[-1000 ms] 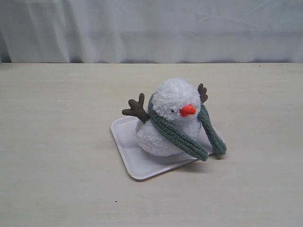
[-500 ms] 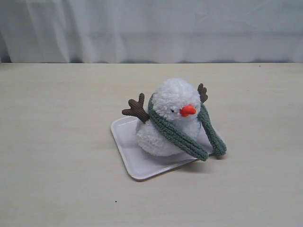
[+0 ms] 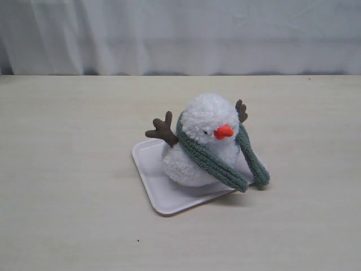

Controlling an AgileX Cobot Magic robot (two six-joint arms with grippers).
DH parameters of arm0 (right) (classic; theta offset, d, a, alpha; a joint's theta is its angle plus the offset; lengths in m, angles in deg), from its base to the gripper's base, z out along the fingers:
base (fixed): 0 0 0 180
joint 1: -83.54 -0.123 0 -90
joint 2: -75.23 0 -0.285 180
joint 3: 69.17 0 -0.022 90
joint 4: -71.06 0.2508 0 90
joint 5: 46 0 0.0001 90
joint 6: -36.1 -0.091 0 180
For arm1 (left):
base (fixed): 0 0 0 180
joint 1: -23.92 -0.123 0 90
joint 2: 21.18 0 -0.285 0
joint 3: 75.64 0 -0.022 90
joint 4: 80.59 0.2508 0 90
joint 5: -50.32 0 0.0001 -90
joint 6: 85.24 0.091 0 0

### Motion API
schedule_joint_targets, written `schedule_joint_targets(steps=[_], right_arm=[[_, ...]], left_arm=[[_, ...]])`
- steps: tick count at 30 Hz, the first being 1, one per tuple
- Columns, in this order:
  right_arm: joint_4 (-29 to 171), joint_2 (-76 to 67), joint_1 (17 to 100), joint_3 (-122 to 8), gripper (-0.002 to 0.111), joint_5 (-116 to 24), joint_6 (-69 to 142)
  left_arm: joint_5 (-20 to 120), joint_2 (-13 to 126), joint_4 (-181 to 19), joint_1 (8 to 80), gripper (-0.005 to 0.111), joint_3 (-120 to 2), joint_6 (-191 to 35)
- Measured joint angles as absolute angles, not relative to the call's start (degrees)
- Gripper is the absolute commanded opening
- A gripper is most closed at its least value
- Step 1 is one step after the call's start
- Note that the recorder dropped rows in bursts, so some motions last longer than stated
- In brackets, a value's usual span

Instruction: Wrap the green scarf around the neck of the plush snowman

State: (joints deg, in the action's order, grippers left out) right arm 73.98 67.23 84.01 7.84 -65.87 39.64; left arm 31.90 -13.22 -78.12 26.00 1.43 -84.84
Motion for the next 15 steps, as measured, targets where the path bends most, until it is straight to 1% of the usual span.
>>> schedule_joint_targets(steps=[15], right_arm=[[73.98, 67.23, 84.01, 7.84, 0.004, -65.99, 39.75]], left_arm=[[31.90, -13.22, -78.12, 26.00, 0.000, 1.43, -85.24]])
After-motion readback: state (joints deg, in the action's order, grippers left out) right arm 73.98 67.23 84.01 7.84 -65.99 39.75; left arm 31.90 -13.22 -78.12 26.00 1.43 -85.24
